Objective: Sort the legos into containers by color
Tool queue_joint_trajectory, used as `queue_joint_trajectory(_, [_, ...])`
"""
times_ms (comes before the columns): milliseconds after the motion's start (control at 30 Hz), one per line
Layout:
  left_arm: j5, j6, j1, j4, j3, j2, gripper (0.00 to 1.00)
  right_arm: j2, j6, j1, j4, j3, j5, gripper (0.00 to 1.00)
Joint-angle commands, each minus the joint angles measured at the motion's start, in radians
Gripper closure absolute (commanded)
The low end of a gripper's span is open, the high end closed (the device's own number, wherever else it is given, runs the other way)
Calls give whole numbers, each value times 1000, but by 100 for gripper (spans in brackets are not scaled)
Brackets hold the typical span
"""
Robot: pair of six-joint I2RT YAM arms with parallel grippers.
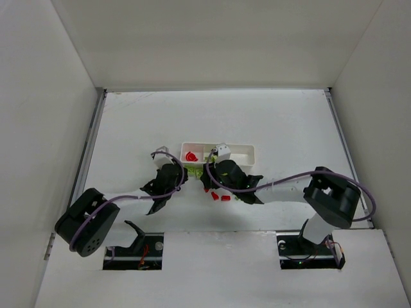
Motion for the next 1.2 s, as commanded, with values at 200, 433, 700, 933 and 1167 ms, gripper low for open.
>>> queue_joint_trajectory(200, [-54,-10,13,-87,-64,-150,87,130,26,17,112,90,57,36])
queue_joint_trajectory(433, [-85,-13,12,-207,-98,-302,87,203,17,19,117,135,72,34])
queue_joint_trajectory(700, [-99,-14,3,-391,-90,-511,87,274,21,54,118,176,180,60])
queue_joint_trajectory(933, [-117,10,-2,-569,2,-693,87,106,18,86,112,103,158,71])
queue_joint_trajectory(1167, [-117,44,-65,-468,137,-574,87,-143,12,75,49,-11,167,70])
